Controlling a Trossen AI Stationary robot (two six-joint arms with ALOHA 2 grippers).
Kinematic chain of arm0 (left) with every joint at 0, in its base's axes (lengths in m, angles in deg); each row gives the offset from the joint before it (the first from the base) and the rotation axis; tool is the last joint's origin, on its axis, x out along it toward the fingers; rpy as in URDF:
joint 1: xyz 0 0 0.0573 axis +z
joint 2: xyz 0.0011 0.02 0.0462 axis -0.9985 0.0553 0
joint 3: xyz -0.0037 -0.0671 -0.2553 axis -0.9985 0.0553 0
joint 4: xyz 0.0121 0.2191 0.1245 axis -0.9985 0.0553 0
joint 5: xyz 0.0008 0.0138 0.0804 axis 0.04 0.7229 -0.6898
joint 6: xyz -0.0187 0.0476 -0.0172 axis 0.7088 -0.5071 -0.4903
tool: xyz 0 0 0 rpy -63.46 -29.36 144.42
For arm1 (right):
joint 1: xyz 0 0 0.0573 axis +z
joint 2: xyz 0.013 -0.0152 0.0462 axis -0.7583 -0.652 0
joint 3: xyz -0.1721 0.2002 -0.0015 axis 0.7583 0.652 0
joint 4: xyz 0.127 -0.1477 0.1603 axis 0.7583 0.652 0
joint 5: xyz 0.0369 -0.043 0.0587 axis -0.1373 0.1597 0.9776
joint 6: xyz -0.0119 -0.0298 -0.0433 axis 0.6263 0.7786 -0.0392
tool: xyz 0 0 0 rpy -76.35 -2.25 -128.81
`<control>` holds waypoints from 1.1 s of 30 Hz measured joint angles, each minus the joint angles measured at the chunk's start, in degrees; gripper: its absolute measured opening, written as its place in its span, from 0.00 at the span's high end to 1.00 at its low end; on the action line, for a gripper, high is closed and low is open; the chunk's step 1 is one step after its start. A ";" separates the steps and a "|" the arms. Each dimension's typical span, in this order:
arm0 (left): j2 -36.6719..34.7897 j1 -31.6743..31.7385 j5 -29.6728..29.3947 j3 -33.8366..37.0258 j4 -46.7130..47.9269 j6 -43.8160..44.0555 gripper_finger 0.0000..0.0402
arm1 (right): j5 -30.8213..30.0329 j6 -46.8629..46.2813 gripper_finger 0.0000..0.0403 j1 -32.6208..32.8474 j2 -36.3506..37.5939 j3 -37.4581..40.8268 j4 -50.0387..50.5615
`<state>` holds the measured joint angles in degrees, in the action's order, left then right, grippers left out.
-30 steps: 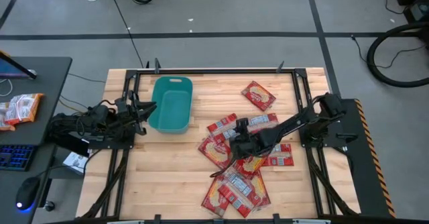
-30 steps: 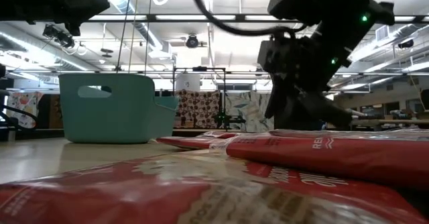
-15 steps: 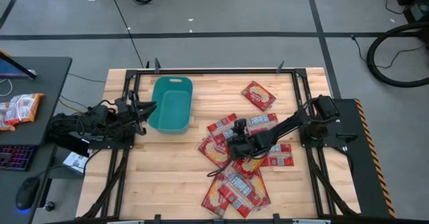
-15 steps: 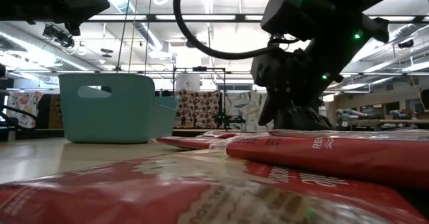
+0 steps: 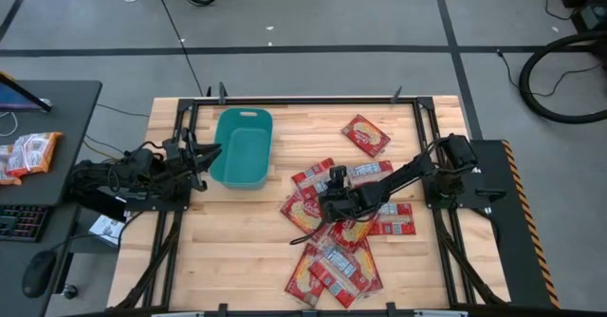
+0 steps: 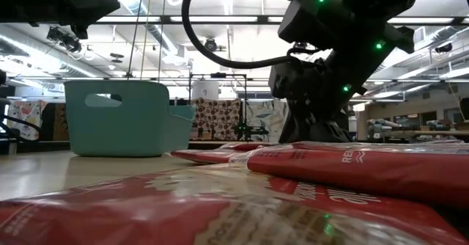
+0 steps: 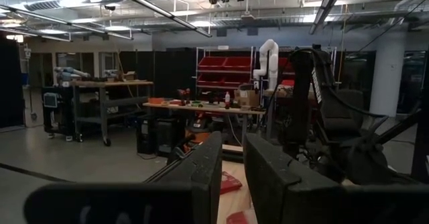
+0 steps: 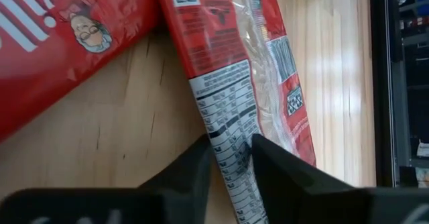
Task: Sort popcorn bags into baskets
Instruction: Put the red popcorn bag into the green bin
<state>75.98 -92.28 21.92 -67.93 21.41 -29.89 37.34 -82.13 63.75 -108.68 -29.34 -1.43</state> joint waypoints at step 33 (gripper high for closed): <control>0.02 -0.01 9.57 -4.37 10.75 11.33 0.83 | -6.47 25.93 0.98 -7.92 5.40 -19.72 6.83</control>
<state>76.00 -92.28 31.49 -72.31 32.16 -18.56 30.87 -56.20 55.83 -103.28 -49.06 5.40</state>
